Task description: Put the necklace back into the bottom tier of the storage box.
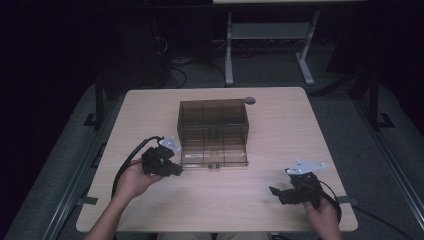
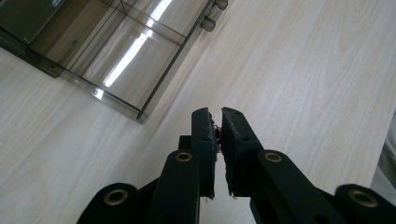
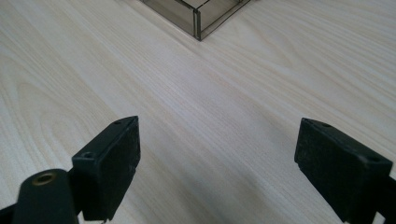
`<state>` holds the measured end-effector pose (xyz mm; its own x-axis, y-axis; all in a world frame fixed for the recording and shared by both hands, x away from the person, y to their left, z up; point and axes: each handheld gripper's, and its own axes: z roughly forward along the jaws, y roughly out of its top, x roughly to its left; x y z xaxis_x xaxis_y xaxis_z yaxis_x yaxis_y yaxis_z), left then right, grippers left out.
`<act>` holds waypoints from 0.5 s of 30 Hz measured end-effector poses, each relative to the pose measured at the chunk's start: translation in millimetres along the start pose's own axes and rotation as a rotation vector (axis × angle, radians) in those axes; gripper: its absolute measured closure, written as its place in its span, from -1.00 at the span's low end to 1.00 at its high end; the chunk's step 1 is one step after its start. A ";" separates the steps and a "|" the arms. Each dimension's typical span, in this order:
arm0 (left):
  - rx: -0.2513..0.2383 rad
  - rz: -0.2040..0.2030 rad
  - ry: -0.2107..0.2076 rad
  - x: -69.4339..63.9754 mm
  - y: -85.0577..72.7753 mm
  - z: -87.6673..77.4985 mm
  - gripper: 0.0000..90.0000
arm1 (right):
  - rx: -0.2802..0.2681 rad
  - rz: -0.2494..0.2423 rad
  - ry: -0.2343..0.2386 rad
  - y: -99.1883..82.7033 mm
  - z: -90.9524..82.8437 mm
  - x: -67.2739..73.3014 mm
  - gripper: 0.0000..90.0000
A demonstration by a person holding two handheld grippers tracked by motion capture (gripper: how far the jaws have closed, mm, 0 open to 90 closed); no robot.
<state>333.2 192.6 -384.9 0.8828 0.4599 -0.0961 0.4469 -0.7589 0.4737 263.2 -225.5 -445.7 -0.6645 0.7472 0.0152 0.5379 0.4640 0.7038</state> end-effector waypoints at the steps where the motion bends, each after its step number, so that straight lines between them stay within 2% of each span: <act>1: 0.000 0.001 -0.004 0.2 2.1 0.4 0.85 | -0.002 0.000 0.001 0.1 -0.2 -0.2 -0.69; 15: 0.005 -0.001 -0.014 0.4 10.4 5.5 0.85 | -0.018 0.011 0.006 0.5 -2.1 -0.8 -0.69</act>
<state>339.0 182.3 -384.8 0.8843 0.4542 -0.1085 0.4483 -0.7608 0.4692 262.9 -226.9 -443.9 -0.6615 0.7495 0.0270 0.5361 0.4474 0.7159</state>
